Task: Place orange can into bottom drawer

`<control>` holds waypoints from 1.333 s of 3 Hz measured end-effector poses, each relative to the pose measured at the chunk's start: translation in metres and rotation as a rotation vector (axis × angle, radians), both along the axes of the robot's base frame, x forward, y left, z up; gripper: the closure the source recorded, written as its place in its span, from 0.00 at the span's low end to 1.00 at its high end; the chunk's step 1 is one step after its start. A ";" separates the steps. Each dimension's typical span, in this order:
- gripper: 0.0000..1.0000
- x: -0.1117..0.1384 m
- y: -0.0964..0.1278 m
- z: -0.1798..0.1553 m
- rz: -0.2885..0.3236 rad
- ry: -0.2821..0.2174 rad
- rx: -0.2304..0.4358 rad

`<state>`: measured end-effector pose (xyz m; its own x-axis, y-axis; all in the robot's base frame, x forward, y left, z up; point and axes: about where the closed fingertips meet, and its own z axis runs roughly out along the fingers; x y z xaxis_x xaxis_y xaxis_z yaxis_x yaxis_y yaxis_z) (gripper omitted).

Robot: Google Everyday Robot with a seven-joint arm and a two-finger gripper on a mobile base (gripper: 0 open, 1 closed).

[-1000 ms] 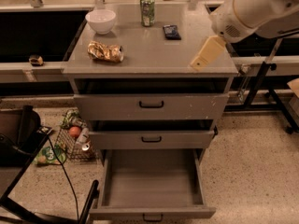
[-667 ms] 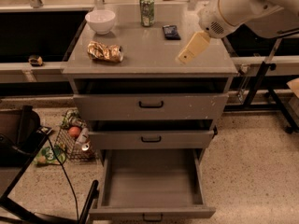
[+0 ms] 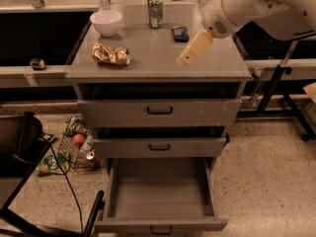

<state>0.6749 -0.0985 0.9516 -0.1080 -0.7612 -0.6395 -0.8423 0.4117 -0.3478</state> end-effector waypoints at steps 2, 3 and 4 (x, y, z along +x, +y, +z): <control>0.00 0.033 0.060 -0.013 0.067 0.071 0.197; 0.00 0.033 0.060 -0.013 0.067 0.071 0.197; 0.00 0.040 0.069 -0.019 0.087 0.072 0.227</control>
Offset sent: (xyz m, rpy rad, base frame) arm 0.0526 0.0874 -0.0172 0.3464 0.1235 0.0803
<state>0.7146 -0.0294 0.9328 -0.0997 -0.6070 -0.7885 -0.8971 0.3976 -0.1926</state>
